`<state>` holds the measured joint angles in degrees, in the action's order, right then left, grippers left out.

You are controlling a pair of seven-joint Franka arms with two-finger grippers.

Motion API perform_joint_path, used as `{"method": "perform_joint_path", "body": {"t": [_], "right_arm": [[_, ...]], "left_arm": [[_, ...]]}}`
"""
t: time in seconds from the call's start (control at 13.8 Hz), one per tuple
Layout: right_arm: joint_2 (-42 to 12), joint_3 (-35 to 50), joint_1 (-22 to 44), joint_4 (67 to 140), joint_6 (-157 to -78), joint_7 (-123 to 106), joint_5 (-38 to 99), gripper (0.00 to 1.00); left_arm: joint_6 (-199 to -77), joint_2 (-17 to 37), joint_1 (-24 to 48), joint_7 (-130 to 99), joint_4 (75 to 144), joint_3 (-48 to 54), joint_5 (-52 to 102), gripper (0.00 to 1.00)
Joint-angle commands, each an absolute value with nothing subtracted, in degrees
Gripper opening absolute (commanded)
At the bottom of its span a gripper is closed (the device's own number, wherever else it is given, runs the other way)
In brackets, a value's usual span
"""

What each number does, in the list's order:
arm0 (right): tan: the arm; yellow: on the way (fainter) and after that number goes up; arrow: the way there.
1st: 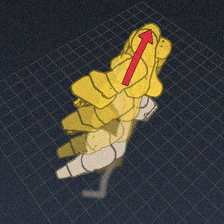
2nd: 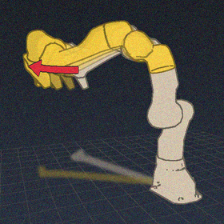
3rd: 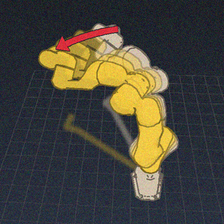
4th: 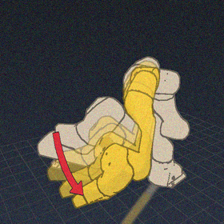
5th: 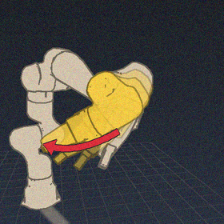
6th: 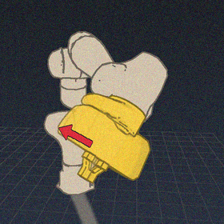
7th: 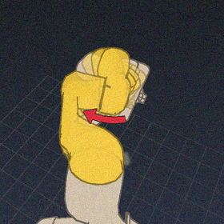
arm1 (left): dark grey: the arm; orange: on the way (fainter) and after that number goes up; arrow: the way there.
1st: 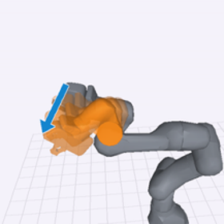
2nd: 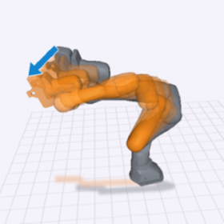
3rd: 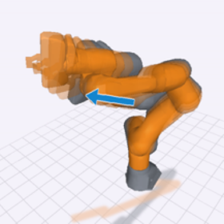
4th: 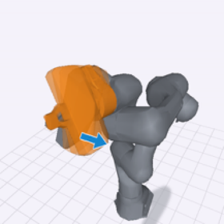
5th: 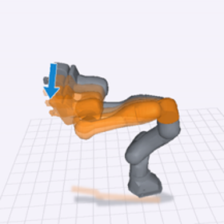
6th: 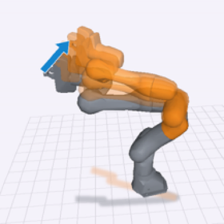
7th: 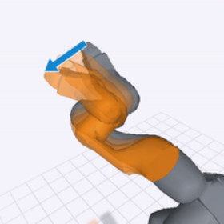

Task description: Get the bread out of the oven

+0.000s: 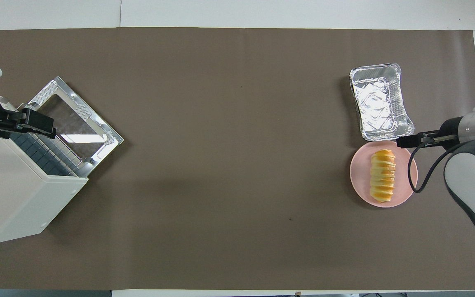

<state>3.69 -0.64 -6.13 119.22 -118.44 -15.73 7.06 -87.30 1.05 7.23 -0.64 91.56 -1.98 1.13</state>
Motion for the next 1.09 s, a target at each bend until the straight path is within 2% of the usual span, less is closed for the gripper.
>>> {"method": "perform_joint_path", "body": {"t": [0.0,0.36,0.51,1.02], "right_arm": [[2.55,-0.26,-7.12,110.06,-108.93,-11.97,4.58,1.0],[6.41,-0.26,-6.51,102.32,-95.13,-9.76,2.12,1.0],[6.42,0.17,-6.5,98.71,-89.67,-7.14,0.88,1.0],[7.12,0.26,-6.68,99.93,-89.12,-5.98,0.79,1.0]], "left_arm": [[-88.42,-0.53,6.59,-0.09,93.52,-1.49,1.05,1.0],[-88.42,-0.53,6.59,-0.09,93.52,-1.58,1.05,1.0],[-88.42,-0.53,6.59,-0.09,93.52,-1.5,1.05,1.0],[-88.42,-0.53,6.59,-0.09,93.52,-1.49,1.05,1.0]]}}
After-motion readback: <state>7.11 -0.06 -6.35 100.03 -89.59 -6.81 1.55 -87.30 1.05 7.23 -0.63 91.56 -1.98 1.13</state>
